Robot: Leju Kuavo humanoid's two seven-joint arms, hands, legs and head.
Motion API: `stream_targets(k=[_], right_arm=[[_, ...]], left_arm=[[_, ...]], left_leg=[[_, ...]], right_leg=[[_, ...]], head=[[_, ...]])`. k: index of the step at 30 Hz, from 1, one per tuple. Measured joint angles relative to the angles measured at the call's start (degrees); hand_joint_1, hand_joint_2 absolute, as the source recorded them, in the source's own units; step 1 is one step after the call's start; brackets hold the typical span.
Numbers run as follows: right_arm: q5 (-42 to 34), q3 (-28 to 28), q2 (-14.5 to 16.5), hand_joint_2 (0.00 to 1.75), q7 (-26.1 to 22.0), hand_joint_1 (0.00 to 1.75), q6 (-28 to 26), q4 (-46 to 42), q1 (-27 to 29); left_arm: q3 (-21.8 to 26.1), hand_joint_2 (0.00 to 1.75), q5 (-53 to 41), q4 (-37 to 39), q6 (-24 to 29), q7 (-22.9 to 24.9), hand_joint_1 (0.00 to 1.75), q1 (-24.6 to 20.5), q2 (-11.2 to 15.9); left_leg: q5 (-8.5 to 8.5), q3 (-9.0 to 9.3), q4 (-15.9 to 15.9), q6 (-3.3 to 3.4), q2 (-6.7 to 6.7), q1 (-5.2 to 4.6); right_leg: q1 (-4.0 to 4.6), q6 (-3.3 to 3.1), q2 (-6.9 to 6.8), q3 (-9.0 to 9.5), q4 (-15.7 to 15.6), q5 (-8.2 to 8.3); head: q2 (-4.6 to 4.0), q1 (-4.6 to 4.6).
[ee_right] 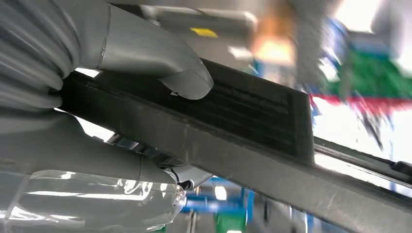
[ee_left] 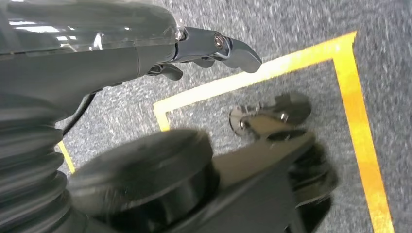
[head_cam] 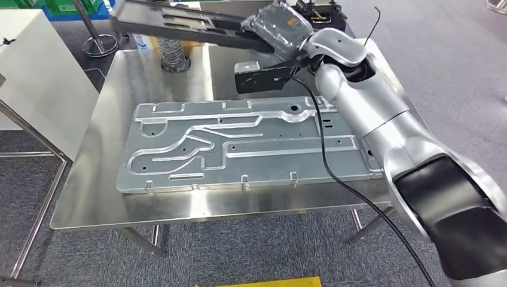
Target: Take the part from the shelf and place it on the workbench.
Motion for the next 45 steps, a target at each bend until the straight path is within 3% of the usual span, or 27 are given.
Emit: stream_targets(k=[2, 4, 7, 8, 9, 10, 12, 14, 16, 19, 22, 23, 24, 25, 27, 29, 33, 35, 37, 38, 39, 40, 41, 43, 45], right_arm=[[0.9, 4.0, -1.0, 0.87, -0.9, 0.87, -0.2, 4.2, -0.6], [1.2, 6.9, -1.4, 0.0, -1.7, 0.0, -0.2, 7.1, -0.7], [0.8, 10.2, -0.8, 0.0, -2.1, 0.0, -0.3, 11.1, -0.7], [0.5, 11.1, -0.5, 0.0, -2.2, 0.0, -0.4, 12.4, -0.6], [0.3, 11.9, -0.2, 0.0, -2.2, 0.0, -0.4, 13.5, -0.4], [0.0, 12.4, 0.0, 0.0, -2.2, 0.0, -0.5, 14.3, -0.4], [-0.2, 13.2, 0.2, 0.0, -2.2, 0.0, -0.7, 15.6, -0.8], [-0.7, 14.0, 0.2, 0.0, -2.3, 0.0, -0.9, 16.6, -1.3], [-1.3, 14.7, 0.2, 0.0, -2.3, 0.0, -1.0, 17.3, -1.5], [-2.0, 15.4, 0.0, 0.0, -2.3, 0.0, -1.2, 18.1, -1.5], [-2.8, 16.0, -1.2, 0.0, -2.6, 0.0, -1.4, 18.6, -1.5], [-3.1, 16.3, -1.6, 0.0, -2.7, 0.0, -1.4, 18.7, -1.3], [-3.3, 16.5, -1.9, 0.0, -2.8, 0.0, -1.4, 18.9, -1.2], [-3.5, 16.7, -2.1, 0.0, -2.8, 0.0, -1.4, 19.0, -1.2], [-3.9, 17.0, -2.3, 0.0, -2.8, 0.0, -1.5, 19.1, -1.2], [-4.4, 17.0, -2.4, 0.0, -2.7, 0.0, -1.6, 19.3, -1.4], [-5.6, 16.8, -2.2, 0.0, -2.0, 0.0, -1.9, 19.9, -1.6], [-6.2, 16.2, -1.5, 0.0, -1.4, 0.0, -2.2, 20.5, -2.0], [-6.9, 15.4, -0.6, 0.0, -0.6, 0.0, -2.6, 21.2, -2.7], [-7.4, 15.0, -0.1, 0.0, -0.2, 0.0, -2.8, 21.6, -3.1], [-8.0, 14.5, 0.3, 0.0, 0.2, 0.0, -3.1, 21.9, -3.3], [-8.6, 13.9, 0.8, 0.0, 0.6, 0.0, -3.4, 22.2, -3.5], [-9.2, 13.2, 1.2, 0.0, 1.0, 0.0, -3.6, 22.5, -3.7], [-10.0, 11.7, 1.8, 0.0, 1.8, 0.0, -3.9, 22.9, -4.5], [-10.6, 9.9, 2.3, 0.0, 2.6, 0.0, -4.1, 23.2, -5.5]], left_arm=[[0.0, 1.75, 0.1, 0.0, 0.2, -0.1, 0.0, -0.1, 0.0], [-0.1, 1.75, 0.0, 0.0, 0.3, -0.2, 0.0, -0.1, -0.1], [-0.3, 1.75, -0.3, 0.0, 0.4, -0.2, 0.0, -0.1, -0.3], [-0.4, 1.75, -0.3, 0.0, 0.4, -0.2, 0.0, -0.1, -0.3], [-0.5, 1.31, -0.4, 0.0, 0.5, -0.3, 0.0, 0.0, -0.3], [-0.5, 0.87, -0.4, 0.0, 0.5, -0.4, 0.0, 0.1, -0.3], [-0.5, 0.0, -0.1, 0.0, 0.5, -0.6, 0.0, 0.1, -0.4], [-0.5, 0.0, 0.4, 0.0, 0.3, -0.5, 0.0, 0.0, -0.5], [-0.4, 0.0, 0.8, 0.0, 0.1, 0.1, 0.0, -0.2, -0.6], [-0.4, 0.0, 1.1, 0.0, 0.0, 0.6, 0.0, -0.4, -0.6], [-0.3, 0.0, 1.5, 0.0, 0.0, 1.0, 0.0, -0.6, -0.5], [-0.3, 0.0, 1.7, 0.0, 0.0, 1.1, 0.0, -0.6, -0.5], [-0.2, 0.0, 1.9, 0.0, 0.0, 1.2, 0.0, -0.5, -0.5], [-0.1, 0.0, 2.1, 0.0, 0.0, 1.4, 0.0, -0.5, -0.5], [0.1, 0.0, 2.4, 0.0, -0.2, 1.7, 0.0, -0.4, -0.5], [0.4, 0.0, 2.7, 0.0, -0.4, 2.0, 0.0, -0.4, -0.5], [1.1, 0.0, 3.2, 0.0, -0.5, 2.2, 0.0, 0.0, -0.4], [1.3, 0.0, 3.4, 0.0, -0.6, 2.2, 0.0, 0.1, -0.3], [1.5, 0.0, 3.5, 0.0, -0.8, 2.2, 0.0, 0.2, -0.3], [1.6, 0.0, 3.5, 0.0, -0.8, 2.2, 0.0, 0.4, -0.3], [1.7, 0.0, 3.6, 0.0, -0.9, 2.2, 0.0, 0.6, -0.3], [1.8, 0.0, 3.6, 0.0, -1.0, 2.3, 0.0, 0.9, -0.3], [2.0, 0.0, 3.7, 0.0, -1.1, 2.3, 0.0, 1.0, -0.3], [2.2, 0.0, 3.7, 0.0, -1.2, 2.5, 0.0, 1.2, -0.3], [2.4, 0.0, 3.7, 0.0, -1.3, 2.6, 0.0, 1.4, -0.3]], left_leg=[[-0.1, 0.21, -0.5, 0.77, -0.78, 0.21], [0.02, 0.45, -0.8, 1.39, -1.38, 0.46], [-0.23, 0.83, -0.9, 2.09, -1.65, 0.34], [-0.36, 1.02, -0.9, 2.26, -1.74, 0.26], [-0.51, 1.25, -0.9, 2.37, -1.88, 0.17], [-0.68, 1.54, -0.9, 2.42, -2.07, 0.08], [-1.1, 2.13, -0.9, 2.34, -2.44, -0.14], [-1.41, 2.28, -0.8, 2.05, -2.62, -0.33], [-1.51, 2.22, -0.9, 1.57, -2.65, -0.29], [-2.84, 1.79, 0.6, 0.7, -2.07, -0.29], [-7.51, -2.97, 10.4, -0.33, -1.11, 0.19], [-8.38, -4.64, 13.4, -0.65, -1.0, 0.44], [-8.27, -5.49, 14.6, -0.92, -0.95, 0.68], [-7.07, -5.13, 13.5, -1.15, -0.89, 0.9], [-3.37, -1.87, 6.4, -1.53, -0.81, 1.36], [-1.07, 0.65, 0.9, -1.08, -1.07, 1.4], [-0.04, 0.62, -0.1, 0.97, -1.3, 0.82], [0.6, 0.25, -0.5, 1.93, -1.11, 0.77], [1.15, -0.44, -0.5, 2.45, -0.83, 0.49], [1.44, -0.84, -0.5, 2.6, -0.65, 0.3], [1.75, -1.24, -0.5, 2.66, -0.46, 0.13], [2.09, -1.64, -0.5, 2.7, -0.28, -0.02], [2.44, -2.02, -0.5, 2.67, -0.14, -0.14], [3.19, -2.69, -0.5, 2.44, 0.12, -0.36], [4.02, -2.95, -0.7, 1.93, 0.45, -0.43]], right_leg=[[0.0, 0.55, -0.72, 0.12, -0.2, -0.25], [-0.12, 0.88, -0.85, -0.78, 2.0, -1.76], [-0.03, 0.87, -0.25, -6.39, 13.0, -6.08], [0.02, 0.85, -0.14, -8.13, 15.8, -6.54], [0.04, 0.74, -0.09, -8.94, 16.6, -5.85], [0.08, 0.53, -0.07, -8.6, 15.0, -4.05], [0.42, -0.29, -0.06, -5.52, 7.2, 0.76], [0.87, -0.92, -0.18, -2.89, 1.1, 2.98], [1.1, -1.02, -0.23, -2.27, -0.4, 2.78], [0.56, -1.35, -0.54, -1.33, -1.6, 3.03], [0.45, -1.66, -1.17, -0.83, -2.0, 3.01], [0.46, -1.65, -1.32, -0.82, -2.0, 2.95], [0.45, -1.56, -1.44, -0.81, -1.9, 2.92], [0.38, -1.41, -1.51, -0.8, -1.8, 2.86], [0.15, -0.84, -1.56, -0.86, -1.2, 2.57], [0.18, -0.1, -1.45, -1.2, -0.4, 2.29], [-0.13, 1.14, -1.25, -1.78, 0.0, 2.09], [-0.31, 1.35, -0.83, -3.06, 3.4, -1.13], [-0.27, 1.31, -0.33, -5.53, 10.8, -6.03], [-0.22, 1.26, -0.17, -6.58, 14.3, -7.73], [-0.15, 1.15, -0.08, -6.84, 16.3, -8.44], [-0.06, 0.97, -0.02, -6.03, 16.0, -8.07], [0.08, 0.7, 0.0, -4.1, 13.5, -6.87], [0.56, 0.05, -0.06, 1.18, 5.1, -4.41], [0.99, -0.4, -0.09, 3.65, 0.1, -3.18]], head=[[0.0, 0.0], [0.0, 0.0], [0.0, 0.01], [0.0, 0.01], [0.0, 0.01], [0.0, 0.01], [0.0, 0.01], [0.0, 0.01], [0.0, 0.01], [0.0, -0.01], [0.0, -0.02], [0.0, -0.02], [0.0, -0.03], [0.0, -0.02], [0.0, -0.02], [0.0, -0.02], [0.0, -0.01], [0.0, -0.02], [0.0, -0.02], [0.0, -0.02], [0.0, -0.02], [0.0, -0.02], [0.0, -0.02], [0.0, -0.02], [0.0, -0.01]])
